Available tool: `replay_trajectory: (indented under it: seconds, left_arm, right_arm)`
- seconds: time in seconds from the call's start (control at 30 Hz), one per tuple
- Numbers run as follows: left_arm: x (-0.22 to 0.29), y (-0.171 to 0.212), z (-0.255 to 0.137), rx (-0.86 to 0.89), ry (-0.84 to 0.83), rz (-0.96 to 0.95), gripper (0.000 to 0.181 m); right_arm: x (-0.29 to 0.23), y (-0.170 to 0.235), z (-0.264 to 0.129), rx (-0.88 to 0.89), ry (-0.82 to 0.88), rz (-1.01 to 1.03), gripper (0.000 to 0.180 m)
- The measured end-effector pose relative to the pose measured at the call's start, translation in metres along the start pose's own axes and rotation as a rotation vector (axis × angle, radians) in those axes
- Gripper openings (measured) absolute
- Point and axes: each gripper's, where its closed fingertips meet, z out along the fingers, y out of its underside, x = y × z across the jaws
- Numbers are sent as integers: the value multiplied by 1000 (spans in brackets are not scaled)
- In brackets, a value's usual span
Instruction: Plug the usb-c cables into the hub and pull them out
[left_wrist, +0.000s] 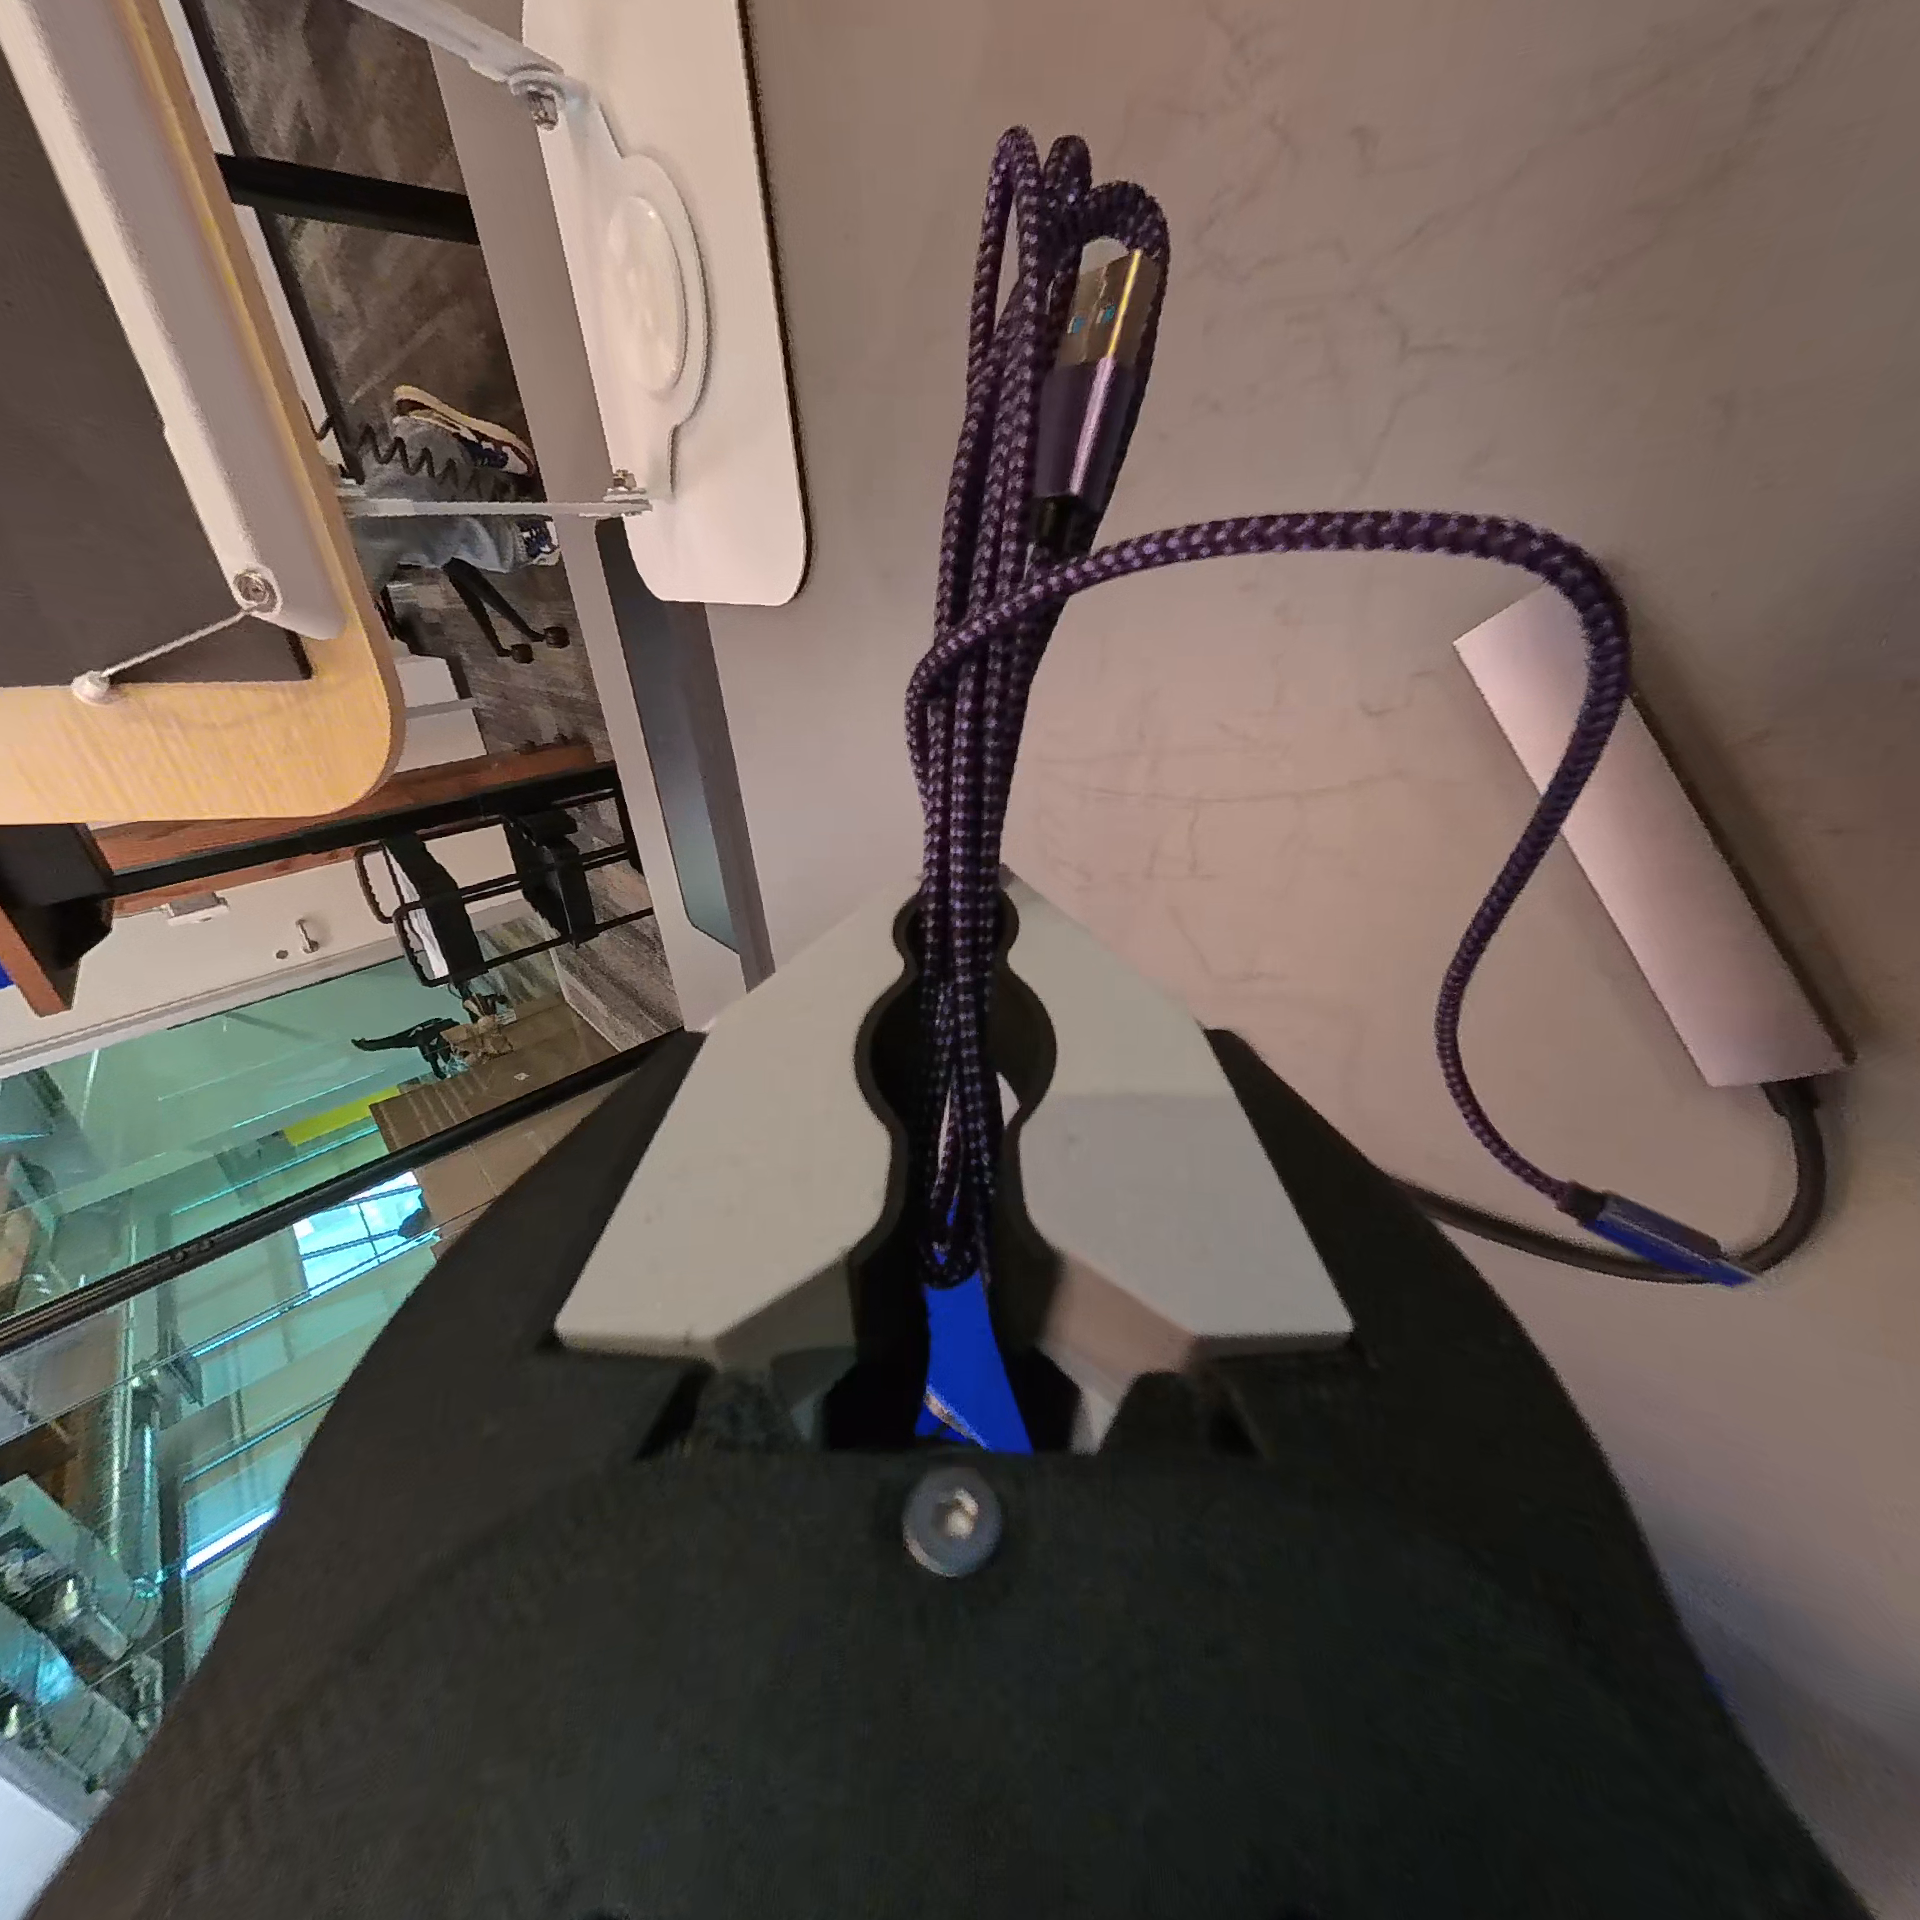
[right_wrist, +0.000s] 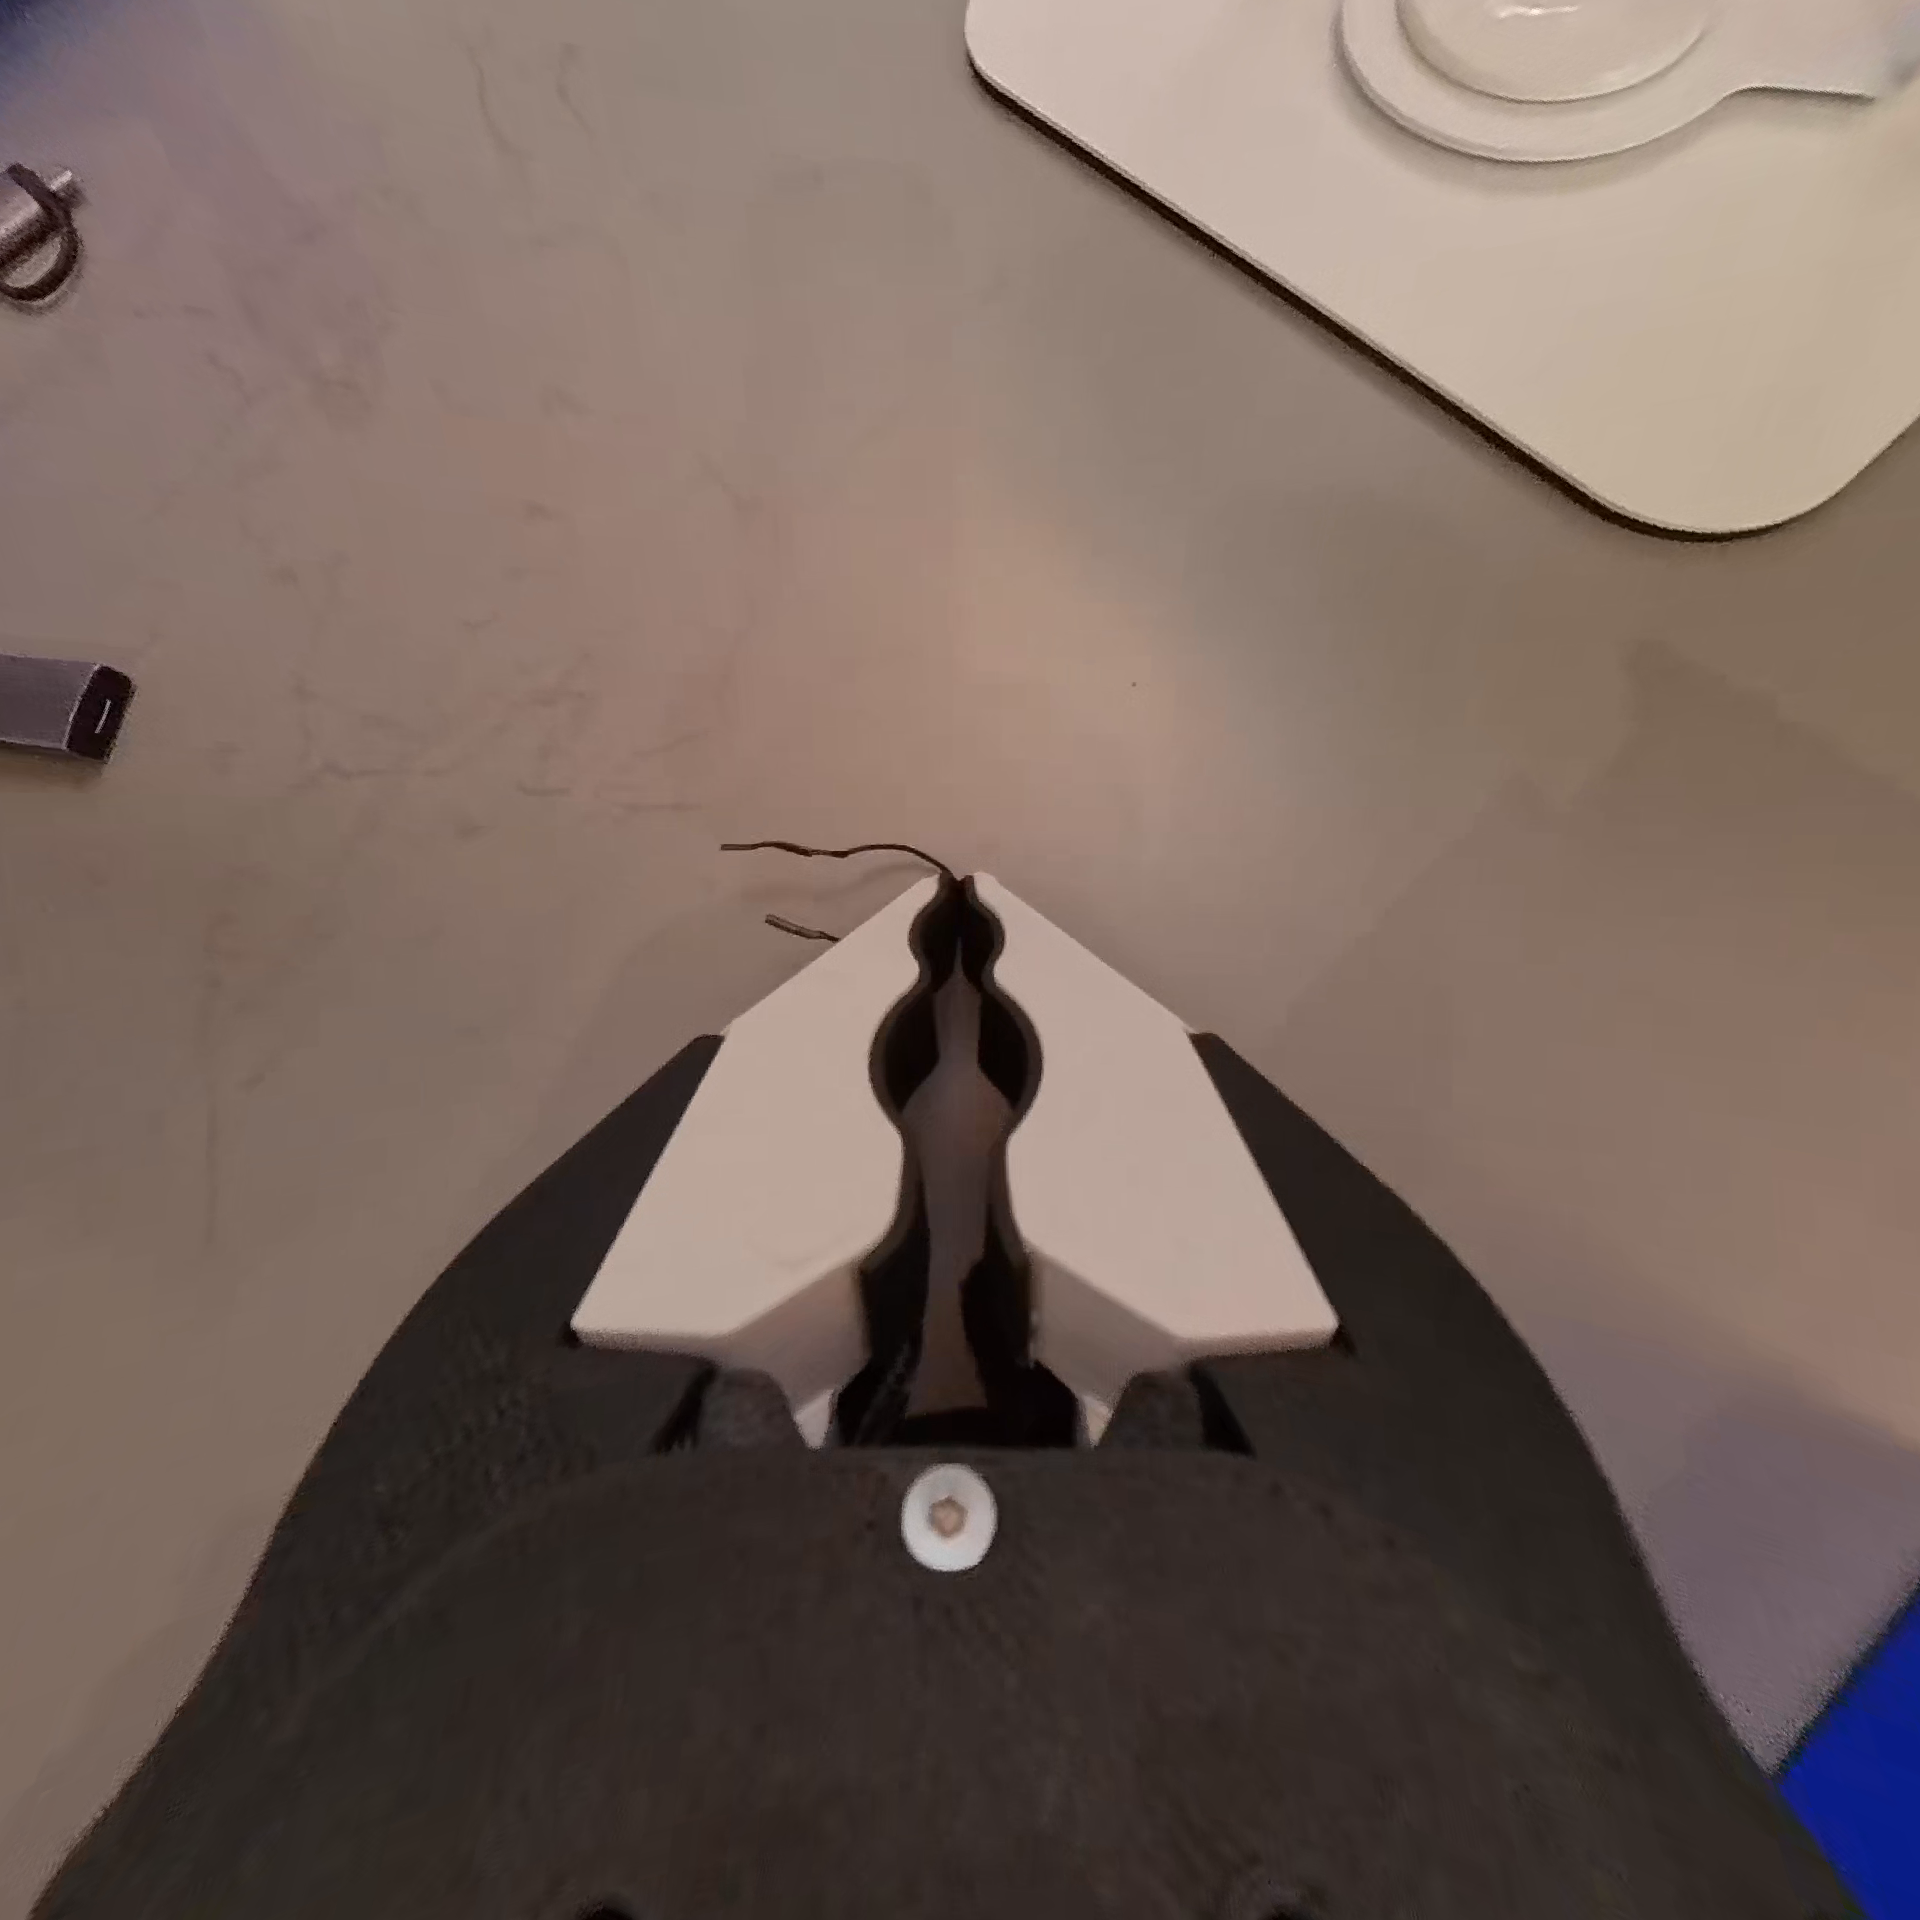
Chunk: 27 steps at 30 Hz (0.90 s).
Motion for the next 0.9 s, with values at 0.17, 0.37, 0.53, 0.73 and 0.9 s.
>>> replay_trajectory:
  seconds: [0.17, 0.37, 0.53, 0.73, 0.9]
  left_arm:
    - [0, -3, -1, 24, -12, -5, 2]
    - [1, -16, -12, 112, 0, 8, 2]
    - [8, -45, -39, 300, 20, 113, 2]
    - [6, -67, -68, 410, -3, 155, 3]
    - [3, -80, -85, 466, -36, 165, 3]
  right_arm:
    - [-8, -18, -11, 109, -56, 19, 0]
    - [-41, -75, -59, 385, -70, -151, 0]
    - [-101, -115, -98, 554, -97, -433, 0]
    - [-160, -132, -127, 690, -199, -656, 0]
    - [-179, -134, -133, 736, -215, -739, 0]
